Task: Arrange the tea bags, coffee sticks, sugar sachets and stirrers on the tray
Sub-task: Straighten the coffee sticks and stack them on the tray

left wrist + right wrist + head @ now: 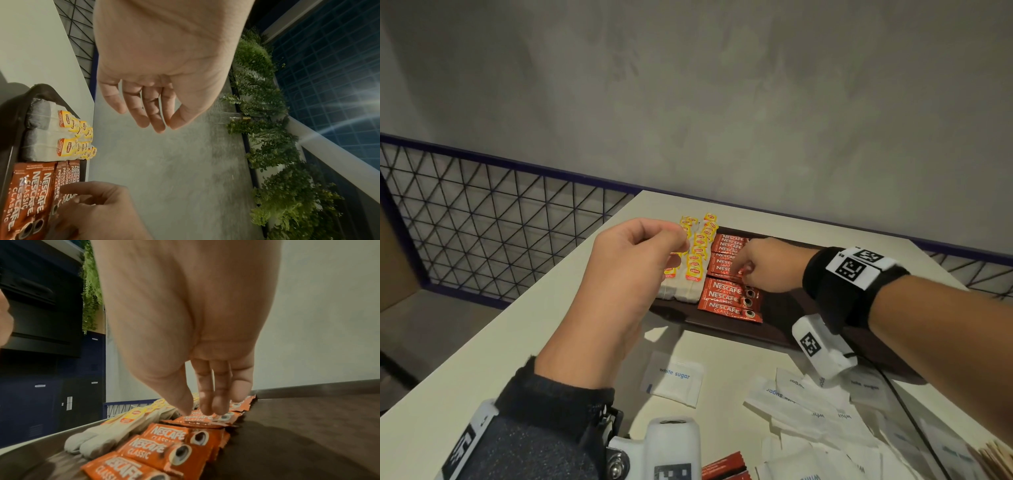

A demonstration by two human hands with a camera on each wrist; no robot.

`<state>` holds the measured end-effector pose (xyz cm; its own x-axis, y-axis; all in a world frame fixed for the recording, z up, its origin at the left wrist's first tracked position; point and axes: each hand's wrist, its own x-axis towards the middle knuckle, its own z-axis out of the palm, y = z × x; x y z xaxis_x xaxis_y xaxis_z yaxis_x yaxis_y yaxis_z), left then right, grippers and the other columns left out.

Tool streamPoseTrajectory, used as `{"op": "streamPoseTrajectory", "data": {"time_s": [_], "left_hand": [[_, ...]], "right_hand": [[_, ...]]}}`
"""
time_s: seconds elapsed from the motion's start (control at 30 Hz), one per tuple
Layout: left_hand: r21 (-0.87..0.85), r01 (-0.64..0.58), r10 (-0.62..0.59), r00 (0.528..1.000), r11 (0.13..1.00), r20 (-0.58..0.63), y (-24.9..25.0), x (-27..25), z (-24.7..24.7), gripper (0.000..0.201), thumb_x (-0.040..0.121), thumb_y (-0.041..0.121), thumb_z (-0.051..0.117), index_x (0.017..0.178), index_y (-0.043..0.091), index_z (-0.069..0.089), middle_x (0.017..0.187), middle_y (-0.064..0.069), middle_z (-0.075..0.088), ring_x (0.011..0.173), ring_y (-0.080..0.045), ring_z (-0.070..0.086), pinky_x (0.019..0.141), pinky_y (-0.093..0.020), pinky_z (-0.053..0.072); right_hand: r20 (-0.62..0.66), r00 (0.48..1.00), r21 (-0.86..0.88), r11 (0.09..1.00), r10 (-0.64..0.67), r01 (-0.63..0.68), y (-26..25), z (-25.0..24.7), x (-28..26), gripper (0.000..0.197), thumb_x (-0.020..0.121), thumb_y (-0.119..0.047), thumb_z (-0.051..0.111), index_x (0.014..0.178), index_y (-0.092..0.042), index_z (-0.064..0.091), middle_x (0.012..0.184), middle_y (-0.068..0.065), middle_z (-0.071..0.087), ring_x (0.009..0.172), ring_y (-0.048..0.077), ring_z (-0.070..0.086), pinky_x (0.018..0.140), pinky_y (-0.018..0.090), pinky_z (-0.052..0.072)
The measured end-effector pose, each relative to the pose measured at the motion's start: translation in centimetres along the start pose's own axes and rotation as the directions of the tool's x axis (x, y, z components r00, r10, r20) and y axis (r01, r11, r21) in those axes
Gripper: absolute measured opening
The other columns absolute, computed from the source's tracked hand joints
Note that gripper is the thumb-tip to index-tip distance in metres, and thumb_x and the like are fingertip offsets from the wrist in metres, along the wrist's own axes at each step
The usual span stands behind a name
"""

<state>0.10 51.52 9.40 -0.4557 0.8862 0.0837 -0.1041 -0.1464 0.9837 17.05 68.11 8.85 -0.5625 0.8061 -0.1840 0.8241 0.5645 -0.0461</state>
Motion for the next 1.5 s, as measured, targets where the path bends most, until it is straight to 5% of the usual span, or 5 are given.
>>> {"op": "streamPoseTrajectory", "data": {"time_s": [0.73, 0.93, 1.1, 1.3, 1.5], "left_hand": [[0.011, 0.005, -0.005, 1.000, 1.000, -0.005, -0.1, 0.1, 0.2, 0.013, 0.088, 0.017, 0.073, 0.078, 0.023, 0.074, 0.090, 0.003, 0.079, 0.083, -0.011, 0.071, 0.068, -0.027, 0.046], [0.017, -0.011, 0.011, 1.000, 1.000, -0.005, 0.1, 0.0, 0.2, 0.011, 0.088, 0.017, 0.072, 0.078, 0.022, 0.072, 0.084, 0.004, 0.078, 0.075, -0.008, 0.068, 0.073, -0.028, 0.046], [-0.001, -0.019, 0.019, 1.000, 1.000, 0.000, 1.0, 0.0, -0.7, 0.008, 0.091, 0.021, 0.070, 0.084, 0.024, 0.071, 0.083, 0.008, 0.077, 0.078, -0.008, 0.069, 0.072, -0.026, 0.049], [-0.024, -0.022, 0.022, 1.000, 0.999, -0.023, 1.3, 0.1, -1.2, 0.004, 0.089, 0.024, 0.069, 0.093, 0.023, 0.069, 0.082, 0.010, 0.076, 0.075, -0.006, 0.070, 0.071, -0.027, 0.051], [-0.004, -0.025, 0.025, 1.000, 1.000, 0.011, 1.1, -0.2, -0.8, 0.008, 0.089, 0.027, 0.069, 0.096, 0.023, 0.071, 0.087, 0.009, 0.078, 0.080, -0.007, 0.072, 0.072, -0.027, 0.052]], "right_hand": [[-0.007, 0.996, 0.042, 0.995, -0.092, 0.092, -1.4, 1.0, -1.0, 0.030, 0.101, -0.015, 0.058, 0.128, -0.019, 0.069, 0.132, -0.001, 0.065, 0.119, 0.015, 0.060, 0.096, 0.027, 0.053], [-0.136, 0.986, 0.022, 0.995, -0.098, 0.101, -2.2, -0.6, -3.2, 0.026, 0.097, -0.027, 0.064, 0.123, -0.025, 0.071, 0.115, -0.004, 0.066, 0.091, 0.007, 0.056, 0.069, 0.016, 0.042], [0.026, 0.972, 0.062, 0.971, -0.233, 0.231, -5.9, -0.8, -10.1, 0.023, 0.087, -0.044, 0.075, 0.108, -0.034, 0.072, 0.095, -0.016, 0.066, 0.085, 0.004, 0.061, 0.066, 0.011, 0.045], [0.332, 0.857, -0.030, 0.904, -0.394, 0.427, -10.1, 1.5, -19.1, 0.089, 0.063, -0.074, 0.078, 0.140, -0.045, 0.045, 0.127, -0.020, 0.043, 0.116, 0.002, 0.040, 0.089, 0.013, 0.041], [0.191, 0.881, -0.085, 0.887, -0.432, 0.454, -11.2, 5.2, -20.1, 0.047, 0.079, -0.044, 0.082, 0.114, -0.025, 0.058, 0.108, -0.007, 0.051, 0.099, 0.016, 0.045, 0.085, 0.039, 0.048]]}}
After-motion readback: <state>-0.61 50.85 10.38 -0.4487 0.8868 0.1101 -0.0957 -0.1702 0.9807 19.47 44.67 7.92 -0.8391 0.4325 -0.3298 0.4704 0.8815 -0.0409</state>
